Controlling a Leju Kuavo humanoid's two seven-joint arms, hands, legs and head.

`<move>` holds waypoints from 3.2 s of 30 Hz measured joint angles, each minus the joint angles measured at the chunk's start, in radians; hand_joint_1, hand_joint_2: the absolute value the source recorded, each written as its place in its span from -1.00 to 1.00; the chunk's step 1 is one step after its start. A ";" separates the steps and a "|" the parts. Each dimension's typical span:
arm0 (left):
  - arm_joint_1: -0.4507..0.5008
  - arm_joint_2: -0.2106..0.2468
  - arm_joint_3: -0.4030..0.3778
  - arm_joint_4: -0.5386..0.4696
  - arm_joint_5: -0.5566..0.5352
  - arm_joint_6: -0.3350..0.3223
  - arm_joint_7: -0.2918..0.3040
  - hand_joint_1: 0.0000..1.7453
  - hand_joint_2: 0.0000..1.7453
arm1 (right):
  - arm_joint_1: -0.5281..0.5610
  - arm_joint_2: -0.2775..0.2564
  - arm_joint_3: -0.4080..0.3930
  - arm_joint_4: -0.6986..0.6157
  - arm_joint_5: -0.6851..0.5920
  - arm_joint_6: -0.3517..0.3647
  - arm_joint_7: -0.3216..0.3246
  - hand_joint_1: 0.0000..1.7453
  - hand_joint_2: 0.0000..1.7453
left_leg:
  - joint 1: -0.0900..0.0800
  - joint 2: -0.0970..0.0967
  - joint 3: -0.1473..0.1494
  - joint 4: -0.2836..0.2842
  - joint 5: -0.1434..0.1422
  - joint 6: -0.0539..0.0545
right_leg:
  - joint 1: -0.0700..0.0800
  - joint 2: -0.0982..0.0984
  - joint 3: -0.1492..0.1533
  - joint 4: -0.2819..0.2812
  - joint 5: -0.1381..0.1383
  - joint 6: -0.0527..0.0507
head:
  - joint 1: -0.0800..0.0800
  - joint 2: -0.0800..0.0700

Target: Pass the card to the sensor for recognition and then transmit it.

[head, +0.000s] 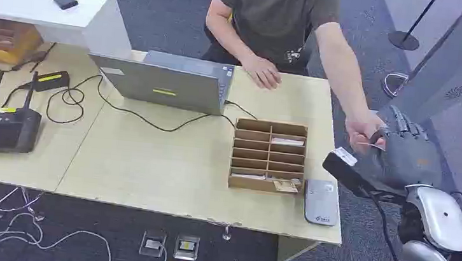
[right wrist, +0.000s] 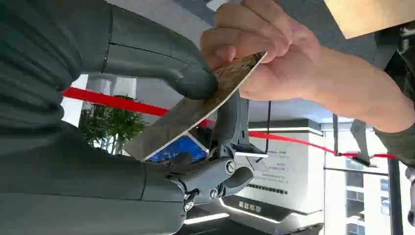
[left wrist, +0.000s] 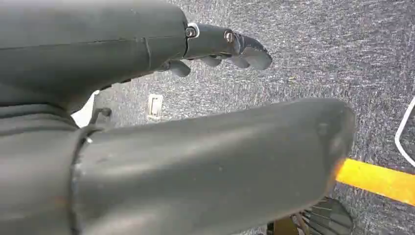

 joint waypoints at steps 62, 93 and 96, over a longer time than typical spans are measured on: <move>-0.004 0.000 -0.053 0.000 0.024 0.009 0.005 -1.00 -1.00 | 0.142 0.032 0.068 0.135 -0.105 -0.037 -0.034 1.00 1.00 | 0.000 -0.002 -0.001 0.000 0.000 0.000 | 0.000 -0.002 0.000 0.000 0.000 0.000 | 0.000 0.000; -0.004 0.000 -0.092 0.000 0.052 0.017 0.011 -1.00 -1.00 | 0.144 0.074 0.120 0.211 -0.130 -0.031 -0.043 1.00 1.00 | 0.000 -0.002 -0.001 0.000 0.000 0.000 | 0.000 -0.001 0.000 0.000 0.000 0.000 | 0.000 0.000; -0.005 0.000 -0.100 0.000 0.053 0.017 0.011 -1.00 -1.00 | 0.145 0.083 0.125 0.223 -0.135 -0.034 -0.046 1.00 1.00 | 0.000 -0.002 -0.001 0.000 0.000 0.000 | 0.000 -0.001 0.000 0.000 0.000 0.000 | 0.000 0.000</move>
